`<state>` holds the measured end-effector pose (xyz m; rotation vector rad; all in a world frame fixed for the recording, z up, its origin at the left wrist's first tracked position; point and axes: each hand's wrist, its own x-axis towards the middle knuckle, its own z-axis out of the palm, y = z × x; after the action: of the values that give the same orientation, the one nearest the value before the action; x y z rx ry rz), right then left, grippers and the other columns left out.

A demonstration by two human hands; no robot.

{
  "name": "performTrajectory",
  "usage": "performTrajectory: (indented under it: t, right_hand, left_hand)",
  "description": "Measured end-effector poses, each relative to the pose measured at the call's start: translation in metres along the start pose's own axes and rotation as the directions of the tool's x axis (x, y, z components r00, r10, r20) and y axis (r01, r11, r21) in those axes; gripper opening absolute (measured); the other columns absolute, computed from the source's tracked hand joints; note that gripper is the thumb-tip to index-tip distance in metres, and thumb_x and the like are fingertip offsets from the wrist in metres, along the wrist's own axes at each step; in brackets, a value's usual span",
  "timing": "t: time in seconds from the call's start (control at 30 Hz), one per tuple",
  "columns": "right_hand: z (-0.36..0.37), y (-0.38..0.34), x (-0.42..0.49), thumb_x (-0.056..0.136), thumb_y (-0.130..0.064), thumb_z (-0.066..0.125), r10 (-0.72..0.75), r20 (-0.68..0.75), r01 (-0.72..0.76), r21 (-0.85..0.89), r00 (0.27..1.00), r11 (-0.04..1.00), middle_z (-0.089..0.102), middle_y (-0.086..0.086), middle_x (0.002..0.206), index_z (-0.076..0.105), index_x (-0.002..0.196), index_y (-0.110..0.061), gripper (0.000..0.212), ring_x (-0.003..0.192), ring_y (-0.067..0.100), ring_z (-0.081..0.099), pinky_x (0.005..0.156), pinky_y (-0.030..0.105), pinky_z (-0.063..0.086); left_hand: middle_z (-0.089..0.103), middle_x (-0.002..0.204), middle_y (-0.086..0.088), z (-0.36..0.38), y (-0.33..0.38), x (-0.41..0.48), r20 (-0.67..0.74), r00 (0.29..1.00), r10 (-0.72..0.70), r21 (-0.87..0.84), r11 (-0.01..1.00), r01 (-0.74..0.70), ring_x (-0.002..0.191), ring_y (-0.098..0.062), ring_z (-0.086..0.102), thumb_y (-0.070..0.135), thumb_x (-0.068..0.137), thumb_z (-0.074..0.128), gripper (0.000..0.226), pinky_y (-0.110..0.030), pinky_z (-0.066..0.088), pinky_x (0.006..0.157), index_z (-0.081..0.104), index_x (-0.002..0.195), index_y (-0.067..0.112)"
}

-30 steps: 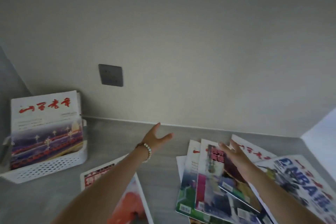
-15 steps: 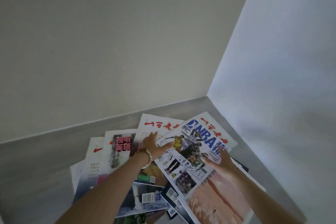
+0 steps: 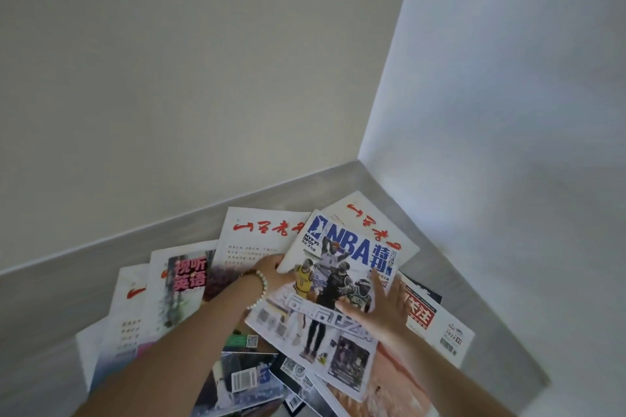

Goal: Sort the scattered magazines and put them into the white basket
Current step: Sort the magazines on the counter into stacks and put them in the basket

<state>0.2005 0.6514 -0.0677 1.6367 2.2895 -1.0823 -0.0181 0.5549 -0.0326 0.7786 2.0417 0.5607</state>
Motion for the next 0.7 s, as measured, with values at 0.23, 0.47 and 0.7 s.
performTrajectory:
  t: [0.23, 0.47, 0.7]
  right_hand:
    - [-0.004, -0.018, -0.005, 0.056, -0.085, 0.044, -0.067, -0.039, 0.069, 0.039, 0.997, 0.997, -0.023, 0.004, 0.155, -0.007, 0.145, -0.042, 0.112, 0.144, 0.027, -0.018, 0.116, 0.050, -0.002]
    - [0.005, -0.109, -0.047, 0.067, -0.052, 0.068, -0.293, -0.029, 0.264, 0.521, 0.956, 0.812, 0.022, -0.007, 0.154, 0.032, 0.137, -0.047, 0.079, 0.142, 0.024, 0.021, 0.112, 0.052, 0.017]
    - [0.078, -0.233, -0.107, 0.072, -0.019, 0.073, -0.479, 0.141, 0.247, 0.713, 0.867, 0.656, 0.046, -0.008, 0.139, 0.054, 0.123, -0.038, 0.058, 0.123, 0.018, 0.050, 0.100, 0.045, 0.045]
  left_hand:
    - [0.059, 0.088, 0.006, -0.006, -0.003, -0.029, -0.083, 0.981, 0.178, -0.272, 0.943, -0.194, 0.057, -0.004, 0.047, 0.024, 0.093, 0.049, 0.042, -0.006, 0.037, 0.041, 0.045, 0.133, 0.014]
    - [0.061, 0.094, 0.011, -0.074, -0.062, -0.092, -0.258, 0.964, 0.055, -0.472, 0.864, -0.176, 0.078, -0.003, 0.058, 0.035, 0.089, 0.053, 0.045, -0.013, 0.049, 0.057, 0.046, 0.132, 0.021]
    - [0.070, 0.093, -0.003, -0.153, -0.176, -0.202, -0.390, 0.904, -0.174, -0.722, 0.668, -0.183, 0.077, -0.014, 0.068, 0.033, 0.087, 0.056, 0.036, -0.022, 0.054, 0.053, 0.054, 0.121, 0.022]
